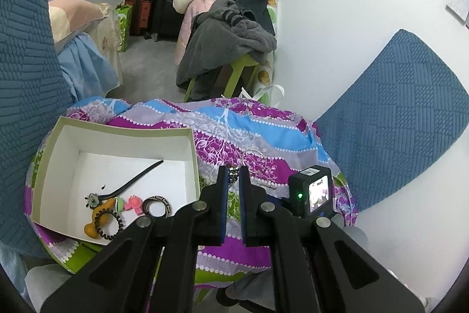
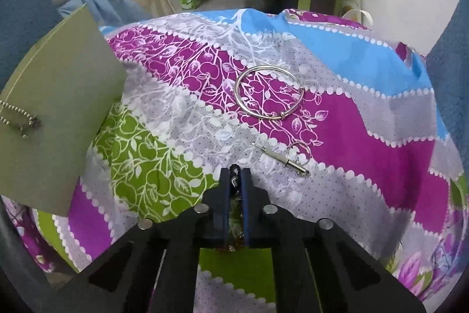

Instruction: Organize jewelry

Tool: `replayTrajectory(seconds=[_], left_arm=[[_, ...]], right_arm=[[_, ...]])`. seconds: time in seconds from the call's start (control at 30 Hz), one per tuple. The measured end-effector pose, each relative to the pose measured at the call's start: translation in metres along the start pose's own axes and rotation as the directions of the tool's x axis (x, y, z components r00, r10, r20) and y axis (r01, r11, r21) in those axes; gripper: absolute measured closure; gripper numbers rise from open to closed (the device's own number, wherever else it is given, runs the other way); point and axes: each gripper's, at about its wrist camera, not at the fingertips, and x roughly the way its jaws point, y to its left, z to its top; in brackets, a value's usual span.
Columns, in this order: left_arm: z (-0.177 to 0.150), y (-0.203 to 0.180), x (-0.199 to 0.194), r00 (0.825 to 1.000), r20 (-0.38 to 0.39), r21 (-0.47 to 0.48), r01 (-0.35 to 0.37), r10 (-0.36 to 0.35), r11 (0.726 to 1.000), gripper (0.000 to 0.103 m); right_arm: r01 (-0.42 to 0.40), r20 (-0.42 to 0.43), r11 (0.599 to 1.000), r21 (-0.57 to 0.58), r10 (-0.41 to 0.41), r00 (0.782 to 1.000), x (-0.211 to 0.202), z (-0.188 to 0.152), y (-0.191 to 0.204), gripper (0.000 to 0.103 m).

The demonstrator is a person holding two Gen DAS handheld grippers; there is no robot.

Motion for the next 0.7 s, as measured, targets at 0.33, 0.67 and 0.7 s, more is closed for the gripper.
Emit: replayTrajectory(seconds=[0.33, 0.67, 0.7], left_arm=[[0.003, 0.007, -0.006, 1.000, 0.007, -0.006, 0.013, -0.013, 1.000, 0.097], [0.029, 0.010, -0.030, 0.999, 0.037, 0.045, -0.001, -0.001, 0.999, 0.097], [0.033, 0.012, -0.033, 0.999, 0.042, 0.052, -0.007, 0.005, 0.999, 0.097]], right_arm=[[-0.071, 0.134, 0.995, 0.068, 0.062, 0.989, -0.071, 0.008, -0.009, 0.101], [-0.068, 0.245, 0.997, 0.033, 0.058, 0.968, -0.138, 0.046, 0.018, 0.101], [-0.070, 0.254, 0.997, 0.031, 0.059, 0.965, -0.143, 0.050, 0.021, 0.101]])
